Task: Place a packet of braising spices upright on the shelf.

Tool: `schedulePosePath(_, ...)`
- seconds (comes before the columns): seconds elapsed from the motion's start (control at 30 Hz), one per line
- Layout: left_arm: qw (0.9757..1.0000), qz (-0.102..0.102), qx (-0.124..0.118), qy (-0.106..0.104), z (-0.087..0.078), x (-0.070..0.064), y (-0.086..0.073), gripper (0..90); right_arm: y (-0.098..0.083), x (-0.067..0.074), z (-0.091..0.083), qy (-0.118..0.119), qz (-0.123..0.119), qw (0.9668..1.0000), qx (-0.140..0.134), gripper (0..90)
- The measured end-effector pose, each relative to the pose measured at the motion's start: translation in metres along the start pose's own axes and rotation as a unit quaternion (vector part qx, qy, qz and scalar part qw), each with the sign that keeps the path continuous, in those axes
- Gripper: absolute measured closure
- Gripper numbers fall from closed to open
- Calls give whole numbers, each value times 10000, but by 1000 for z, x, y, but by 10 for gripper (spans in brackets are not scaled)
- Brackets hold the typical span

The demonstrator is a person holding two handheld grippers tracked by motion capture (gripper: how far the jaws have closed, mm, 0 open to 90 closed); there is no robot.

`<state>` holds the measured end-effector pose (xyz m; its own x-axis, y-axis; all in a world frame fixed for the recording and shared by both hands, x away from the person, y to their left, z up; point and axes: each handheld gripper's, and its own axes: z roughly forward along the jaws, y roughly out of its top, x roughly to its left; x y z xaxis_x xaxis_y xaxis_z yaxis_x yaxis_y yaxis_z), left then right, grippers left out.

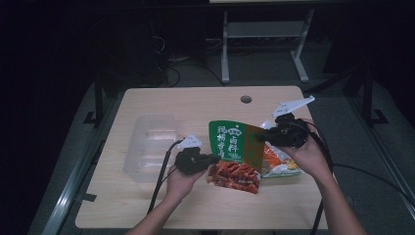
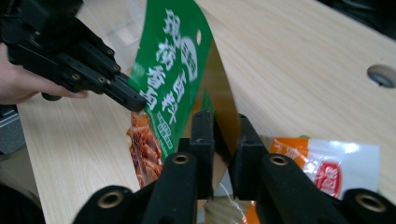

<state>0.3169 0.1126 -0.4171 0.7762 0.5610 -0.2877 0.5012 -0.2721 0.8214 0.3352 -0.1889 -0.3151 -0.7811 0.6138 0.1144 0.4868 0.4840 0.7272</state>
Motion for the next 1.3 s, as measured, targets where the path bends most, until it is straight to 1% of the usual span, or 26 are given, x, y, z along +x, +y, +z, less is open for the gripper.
schedulePosePath(0.03,10000,42,-22,11,0,-1,0,872,0,0,0,0,0,10000,0,786)
schedulePosePath(0.07,10000,73,-14,23,-1,-2,-1,873,-3,-2,3,27,7,10000,-7,761)
schedulePosePath(0.13,9999,124,-7,45,-2,-3,-1,873,-12,-3,12,168,168,9997,82,717)
schedulePosePath(0.2,9998,189,-1,45,-3,-3,-1,873,-18,-3,19,272,211,9993,138,703)
schedulePosePath(0.3,9998,184,18,49,-5,-4,-2,872,-23,-2,29,438,282,9984,235,707)
schedulePosePath(0.33,9998,196,23,51,-5,-4,-2,872,-24,-1,34,472,233,9983,239,713)
schedulePosePath(0.43,9998,199,10,60,-6,-4,-3,871,-25,2,41,510,203,9979,353,745)
schedulePosePath(0.5,9998,205,17,59,-6,-5,-3,870,-24,4,42,503,194,9978,377,763)
schedulePosePath(0.53,9997,225,32,58,-7,-5,-3,869,-23,6,44,515,142,9979,377,804)
schedulePosePath(0.57,9997,231,33,68,-7,-5,-3,869,-23,6,44,515,142,9979,377,804)
schedulePosePath(0.6,9997,245,34,79,-8,-5,-3,862,-22,8,44,549,103,9978,356,860)
schedulePosePath(0.63,9996,261,55,79,-9,-6,-4,855,-22,9,44,579,122,9976,366,885)
schedulePosePath(0.7,9996,263,56,90,-10,-6,-4,846,-21,9,44,590,80,9976,356,891)
schedulePosePath(0.73,9994,317,84,118,-13,-7,-4,818,-21,11,44,643,84,9973,331,894)
schedulePosePath(0.77,9994,317,84,118,-13,-7,-4,796,-21,11,44,643,84,9973,331,894)
schedulePosePath(0.8,9992,350,119,129,-16,-8,-5,778,-21,13,42,702,66,9970,313,896)
schedulePosePath(0.83,9992,350,119,129,-16,-8,-5,754,-21,13,42,702,66,9970,313,896)
schedulePosePath(0.87,9993,340,131,119,-18,-9,-5,722,-20,15,41,763,29,9967,271,897)
schedulePosePath(0.93,9992,368,133,95,-22,-10,-6,706,-20,17,40,807,20,9964,239,897)
schedulePosePath(0.97,9990,405,126,110,-24,-11,-6,694,-20,18,39,806,-13,9965,225,897)
schedulePosePath(1.0,9988,446,128,136,-27,-13,-7,645,-19,22,37,857,-18,9962,173,898)
schedulePosePath(1.03,9986,490,133,155,-29,-14,-7,623,-19,23,36,879,-34,9960,129,898)
schedulePosePath(1.07,9978,607,157,193,-33,-17,-8,602,-18,25,35,890,-64,9960,91,899)
schedulePosePath(1.17,9977,619,148,219,-37,-19,-10,550,-17,29,33,876,-112,9961,24,899)
schedulePosePath(1.2,9981,576,126,202,-39,-20,-12,540,-16,30,32,857,-143,9962,26,899)
schedulePosePath(1.3,9981,565,93,217,-42,-21,-13,490,-15,33,32,856,-210,9961,14,900)
